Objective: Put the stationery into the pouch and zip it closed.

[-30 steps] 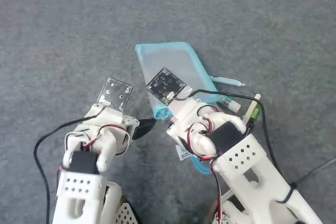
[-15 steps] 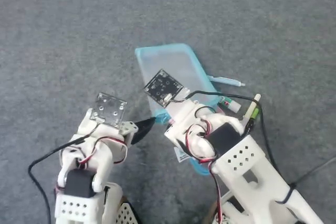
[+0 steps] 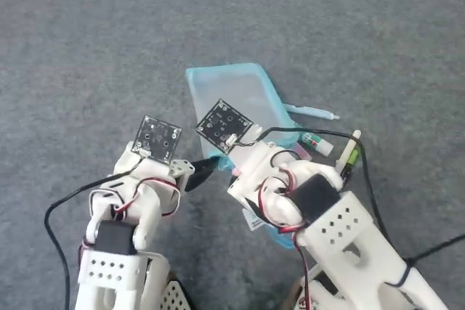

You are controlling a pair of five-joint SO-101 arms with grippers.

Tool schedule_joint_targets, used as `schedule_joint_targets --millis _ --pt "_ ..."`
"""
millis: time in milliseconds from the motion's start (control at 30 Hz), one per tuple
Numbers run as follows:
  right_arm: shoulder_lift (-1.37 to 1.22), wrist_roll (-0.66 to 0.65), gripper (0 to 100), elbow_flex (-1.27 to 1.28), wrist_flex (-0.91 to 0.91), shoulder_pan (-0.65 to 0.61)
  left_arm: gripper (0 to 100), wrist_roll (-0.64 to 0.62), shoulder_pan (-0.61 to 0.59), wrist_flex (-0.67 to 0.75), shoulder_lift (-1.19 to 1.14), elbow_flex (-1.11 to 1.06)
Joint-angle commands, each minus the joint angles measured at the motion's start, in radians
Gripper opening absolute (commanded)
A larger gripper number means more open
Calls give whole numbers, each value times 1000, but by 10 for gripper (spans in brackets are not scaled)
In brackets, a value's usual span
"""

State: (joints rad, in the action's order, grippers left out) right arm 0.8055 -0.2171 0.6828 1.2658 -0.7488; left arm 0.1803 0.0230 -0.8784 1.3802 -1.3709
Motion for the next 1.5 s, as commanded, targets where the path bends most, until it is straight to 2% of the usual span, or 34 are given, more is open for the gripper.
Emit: schedule_joint_targets --millis 0,233,433,700,833,900,1100,1333,1467 --pt "65 -34 6 -89 58 -7 386 -8 -20 63 -61 10" --pt "70 -43 6 -87 73 -13 386 -54 -20 84 -66 10" --pt "71 -51 6 -58 74 -147 349 -109 -20 155 -72 -22" --pt "154 -98 6 -44 108 -188 336 -158 -81 207 -72 -36" --pt "228 -101 6 -2 107 -211 330 -160 -55 206 -74 -42" --pt "229 -101 6 5 107 -211 292 -158 -37 209 -71 -54" --pt "229 -101 6 6 107 -165 148 -158 -25 207 -66 -58" --pt "229 -103 6 6 107 -56 122 -164 -31 206 -66 -58" --pt "226 -103 6 14 84 15 6 -210 -86 206 -66 -51"
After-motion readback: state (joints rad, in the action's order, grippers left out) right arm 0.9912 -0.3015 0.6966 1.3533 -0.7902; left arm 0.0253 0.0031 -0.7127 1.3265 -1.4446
